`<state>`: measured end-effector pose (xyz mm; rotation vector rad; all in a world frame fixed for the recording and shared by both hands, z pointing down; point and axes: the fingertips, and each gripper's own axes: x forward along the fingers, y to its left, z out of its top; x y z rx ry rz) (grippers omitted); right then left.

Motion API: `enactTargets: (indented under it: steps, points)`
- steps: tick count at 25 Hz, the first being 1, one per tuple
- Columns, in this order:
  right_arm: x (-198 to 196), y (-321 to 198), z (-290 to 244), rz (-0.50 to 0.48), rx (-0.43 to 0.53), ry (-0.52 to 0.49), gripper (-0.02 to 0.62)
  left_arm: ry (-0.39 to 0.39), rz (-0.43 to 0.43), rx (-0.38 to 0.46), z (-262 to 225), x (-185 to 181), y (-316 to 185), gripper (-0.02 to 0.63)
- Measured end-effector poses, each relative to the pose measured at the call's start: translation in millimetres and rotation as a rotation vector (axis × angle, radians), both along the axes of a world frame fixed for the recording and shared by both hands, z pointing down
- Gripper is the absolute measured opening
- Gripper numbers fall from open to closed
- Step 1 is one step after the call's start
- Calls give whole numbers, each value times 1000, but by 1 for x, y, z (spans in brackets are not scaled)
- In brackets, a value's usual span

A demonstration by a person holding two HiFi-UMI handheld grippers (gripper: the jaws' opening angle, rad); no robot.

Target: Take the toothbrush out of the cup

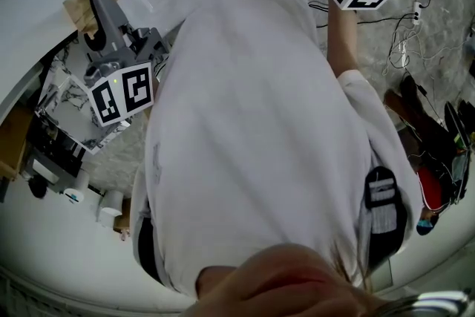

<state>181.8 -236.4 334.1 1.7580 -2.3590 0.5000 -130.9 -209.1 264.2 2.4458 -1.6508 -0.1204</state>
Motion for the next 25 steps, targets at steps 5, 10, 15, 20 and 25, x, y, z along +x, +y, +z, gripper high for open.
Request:
enactTargets:
  steps: [5, 10, 15, 20, 25]
  points:
    - [-2, 0, 1, -9, 4, -4, 15, -3, -8, 2, 0, -1, 2, 38]
    - [-1, -2, 2, -15, 4, -4, 15, -3, -19, 3, 0, -2, 1, 38]
    - [-4, -4, 0, -27, 9, -7, 15, -4, -26, 3, -1, -2, 2, 38]
    - [-5, -5, 2, -32, 10, -7, 15, -4, -31, 6, 0, -3, 2, 38]
    - [-4, -4, 1, -28, 11, -6, 15, -3, -26, 9, -1, -2, 3, 38]
